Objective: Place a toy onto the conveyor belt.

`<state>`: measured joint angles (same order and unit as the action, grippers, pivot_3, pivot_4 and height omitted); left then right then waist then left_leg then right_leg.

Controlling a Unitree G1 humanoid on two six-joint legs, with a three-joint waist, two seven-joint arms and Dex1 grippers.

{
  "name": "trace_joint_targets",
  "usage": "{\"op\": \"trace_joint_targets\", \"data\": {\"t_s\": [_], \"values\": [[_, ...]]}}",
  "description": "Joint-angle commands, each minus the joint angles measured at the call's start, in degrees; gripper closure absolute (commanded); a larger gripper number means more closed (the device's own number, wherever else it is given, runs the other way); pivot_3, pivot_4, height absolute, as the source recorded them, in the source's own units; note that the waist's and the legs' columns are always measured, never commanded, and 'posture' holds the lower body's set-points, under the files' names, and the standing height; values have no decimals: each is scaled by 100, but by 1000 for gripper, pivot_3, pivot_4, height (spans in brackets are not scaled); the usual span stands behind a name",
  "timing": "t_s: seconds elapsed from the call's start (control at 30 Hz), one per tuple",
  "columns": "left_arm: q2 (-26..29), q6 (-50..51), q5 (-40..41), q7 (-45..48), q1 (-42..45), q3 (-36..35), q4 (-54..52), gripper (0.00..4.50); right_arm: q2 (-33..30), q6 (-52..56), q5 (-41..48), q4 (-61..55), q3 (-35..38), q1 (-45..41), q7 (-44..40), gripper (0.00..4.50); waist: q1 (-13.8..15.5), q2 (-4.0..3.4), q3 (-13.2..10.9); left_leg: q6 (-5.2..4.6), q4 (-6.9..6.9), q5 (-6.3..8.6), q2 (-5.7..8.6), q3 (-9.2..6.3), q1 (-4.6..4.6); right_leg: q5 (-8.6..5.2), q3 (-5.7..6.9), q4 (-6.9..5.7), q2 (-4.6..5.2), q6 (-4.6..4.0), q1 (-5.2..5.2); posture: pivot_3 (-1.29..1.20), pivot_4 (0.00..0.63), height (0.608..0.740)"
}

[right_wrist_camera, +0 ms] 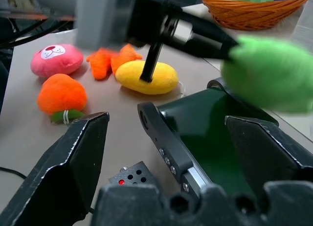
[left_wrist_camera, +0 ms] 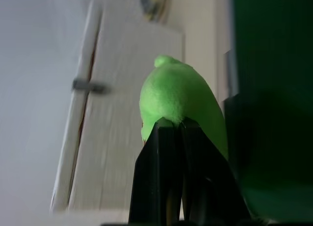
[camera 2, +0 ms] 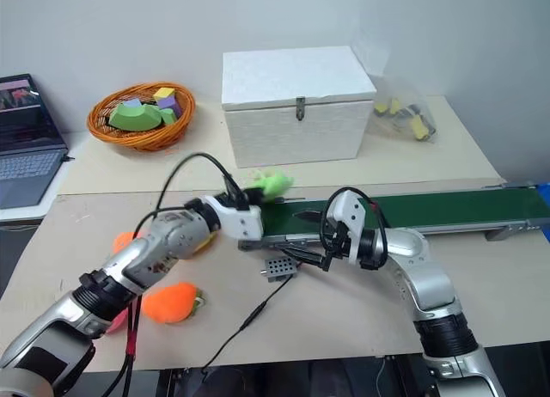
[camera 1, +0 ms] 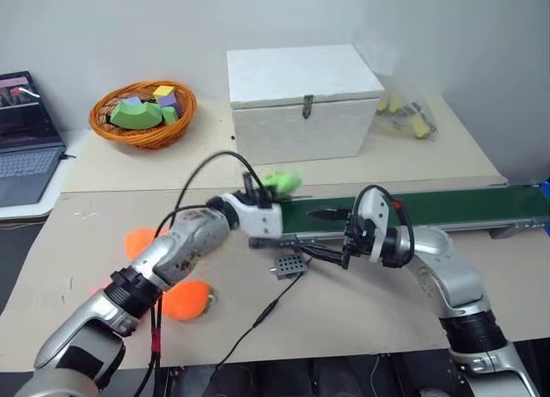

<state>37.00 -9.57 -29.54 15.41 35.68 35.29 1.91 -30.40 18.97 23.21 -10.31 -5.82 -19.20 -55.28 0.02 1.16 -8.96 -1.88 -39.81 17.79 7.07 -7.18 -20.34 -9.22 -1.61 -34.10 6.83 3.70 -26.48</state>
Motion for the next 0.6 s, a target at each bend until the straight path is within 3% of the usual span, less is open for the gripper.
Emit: {"op": "trace_joint_targets", "data": {"t_s": [0.03,0.43,0.6], "values": [[-90,-600,-515,-1,-12,80,125,4488,-24,-127,79,-350,246,28,104,0,20,0,0,0,-1,0,0,0,1,0,0,2,0,0,1,0,150,740],[-168,-1147,-539,821,-234,-158,692,4488,-57,-102,162,-392,462,11,194,0,39,-3,2,-4,-8,1,0,1,14,2,-1,0,0,4,13,0,150,740],[-312,-1151,-353,1029,-373,-392,614,3123,-43,-114,150,-348,474,-54,205,0,33,-4,2,-4,-13,1,0,2,15,3,-1,0,0,5,14,0,150,740]]}}
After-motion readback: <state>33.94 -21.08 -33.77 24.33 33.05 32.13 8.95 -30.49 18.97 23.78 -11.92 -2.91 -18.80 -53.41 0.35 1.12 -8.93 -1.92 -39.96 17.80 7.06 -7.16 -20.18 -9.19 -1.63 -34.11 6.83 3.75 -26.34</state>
